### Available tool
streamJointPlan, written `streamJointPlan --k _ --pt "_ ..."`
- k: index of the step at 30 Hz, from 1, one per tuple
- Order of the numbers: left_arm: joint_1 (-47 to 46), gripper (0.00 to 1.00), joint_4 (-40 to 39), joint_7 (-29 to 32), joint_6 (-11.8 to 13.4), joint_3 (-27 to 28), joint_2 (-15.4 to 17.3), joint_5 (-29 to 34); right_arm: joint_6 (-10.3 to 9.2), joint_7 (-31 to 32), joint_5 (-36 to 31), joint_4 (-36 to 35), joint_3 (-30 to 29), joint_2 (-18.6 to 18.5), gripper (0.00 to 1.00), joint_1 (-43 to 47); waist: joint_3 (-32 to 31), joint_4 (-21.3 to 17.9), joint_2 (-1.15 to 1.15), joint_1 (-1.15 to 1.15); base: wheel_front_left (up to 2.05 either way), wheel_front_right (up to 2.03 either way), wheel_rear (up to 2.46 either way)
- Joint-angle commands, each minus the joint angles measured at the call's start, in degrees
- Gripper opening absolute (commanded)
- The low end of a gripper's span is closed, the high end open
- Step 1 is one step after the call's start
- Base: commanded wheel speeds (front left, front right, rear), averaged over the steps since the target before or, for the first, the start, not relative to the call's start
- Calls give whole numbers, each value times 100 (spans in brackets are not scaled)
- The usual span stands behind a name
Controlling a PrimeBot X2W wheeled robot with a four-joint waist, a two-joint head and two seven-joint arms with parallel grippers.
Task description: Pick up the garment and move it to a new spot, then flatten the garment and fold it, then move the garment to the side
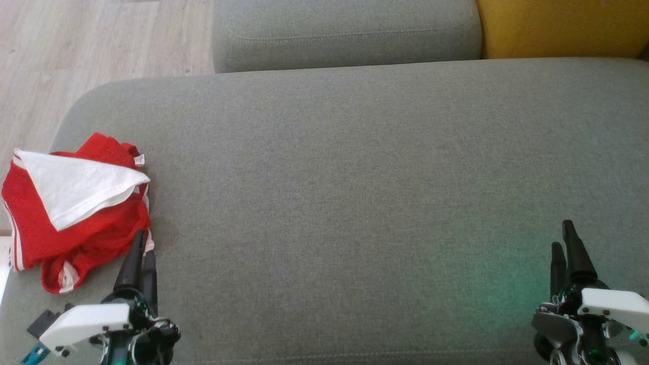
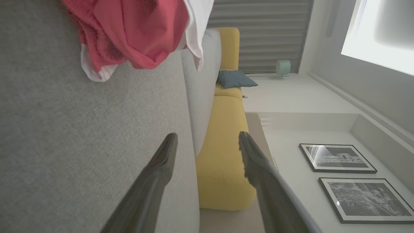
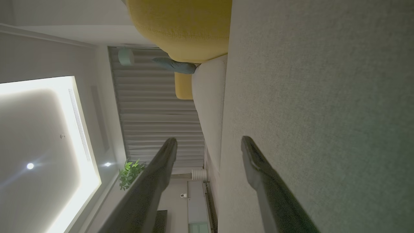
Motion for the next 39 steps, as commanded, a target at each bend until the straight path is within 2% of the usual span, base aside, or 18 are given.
streamJointPlan --k 1,17,39 --pt "-370 100 -228 -64 -13 -1 114 129 6 -74 -142 -249 65 -97 100 -289 -1 1 0 0 0 0 0" --pt "-510 100 -585 -334 -10 -46 104 1607 9 -301 -1645 -577 280 -235 100 -396 -15 15 0 0 0 0 0" --pt "-595 100 -870 -687 -3 -380 281 3542 13 -402 -3555 -972 633 -375 100 -365 -30 47 0 0 0 0 0"
